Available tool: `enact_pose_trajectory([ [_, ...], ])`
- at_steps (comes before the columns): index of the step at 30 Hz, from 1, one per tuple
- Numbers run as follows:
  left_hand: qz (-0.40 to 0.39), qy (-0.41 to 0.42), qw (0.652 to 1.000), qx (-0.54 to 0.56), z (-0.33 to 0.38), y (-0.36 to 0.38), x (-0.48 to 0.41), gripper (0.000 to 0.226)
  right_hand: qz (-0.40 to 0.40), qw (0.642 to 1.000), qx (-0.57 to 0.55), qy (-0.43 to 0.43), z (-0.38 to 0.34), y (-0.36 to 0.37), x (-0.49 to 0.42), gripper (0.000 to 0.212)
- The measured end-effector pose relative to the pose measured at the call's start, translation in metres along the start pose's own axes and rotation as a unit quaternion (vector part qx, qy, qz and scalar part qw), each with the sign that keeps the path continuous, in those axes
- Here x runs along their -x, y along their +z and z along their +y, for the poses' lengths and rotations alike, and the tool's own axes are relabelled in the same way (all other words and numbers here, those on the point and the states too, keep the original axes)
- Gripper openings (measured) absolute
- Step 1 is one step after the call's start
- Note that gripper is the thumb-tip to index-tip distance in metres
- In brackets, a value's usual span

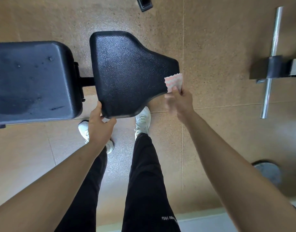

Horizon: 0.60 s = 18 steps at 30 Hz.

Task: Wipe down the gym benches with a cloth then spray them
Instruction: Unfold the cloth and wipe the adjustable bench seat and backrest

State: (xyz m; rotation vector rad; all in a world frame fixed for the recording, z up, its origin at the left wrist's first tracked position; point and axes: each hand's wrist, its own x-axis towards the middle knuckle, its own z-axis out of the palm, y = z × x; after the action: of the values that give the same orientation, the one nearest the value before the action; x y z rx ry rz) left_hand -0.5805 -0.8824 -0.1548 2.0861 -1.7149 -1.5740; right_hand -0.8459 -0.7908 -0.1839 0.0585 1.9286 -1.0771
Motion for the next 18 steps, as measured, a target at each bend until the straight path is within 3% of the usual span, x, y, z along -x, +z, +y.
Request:
enact_pose_trajectory([
  [4, -0.009, -0.014, 1.000, 0.013, -0.004, -0.002, -0.002, 0.081, 0.046, 0.971, -0.198, 0.123, 0.012, 0.048, 0.032, 0.010],
  [7, -0.030, -0.011, 0.999, 0.013, -0.004, -0.007, 0.000, 0.080, 0.074, 0.956, -0.227, 0.173, 0.022, 0.087, 0.059, 0.003],
  [10, -0.045, -0.028, 0.998, 0.022, -0.011, -0.015, -0.001, 0.078, 0.048, 0.935, -0.264, 0.230, 0.028, 0.106, 0.087, 0.007],
  [14, -0.047, -0.067, 0.995, 0.063, -0.015, -0.019, 0.010, 0.069, -0.002, 0.898, -0.329, 0.291, 0.035, 0.111, 0.107, 0.041],
  [18, -0.031, -0.131, 0.982, 0.129, -0.024, -0.016, 0.021, 0.053, -0.069, 0.901, -0.303, 0.302, 0.033, 0.111, 0.127, 0.026],
])
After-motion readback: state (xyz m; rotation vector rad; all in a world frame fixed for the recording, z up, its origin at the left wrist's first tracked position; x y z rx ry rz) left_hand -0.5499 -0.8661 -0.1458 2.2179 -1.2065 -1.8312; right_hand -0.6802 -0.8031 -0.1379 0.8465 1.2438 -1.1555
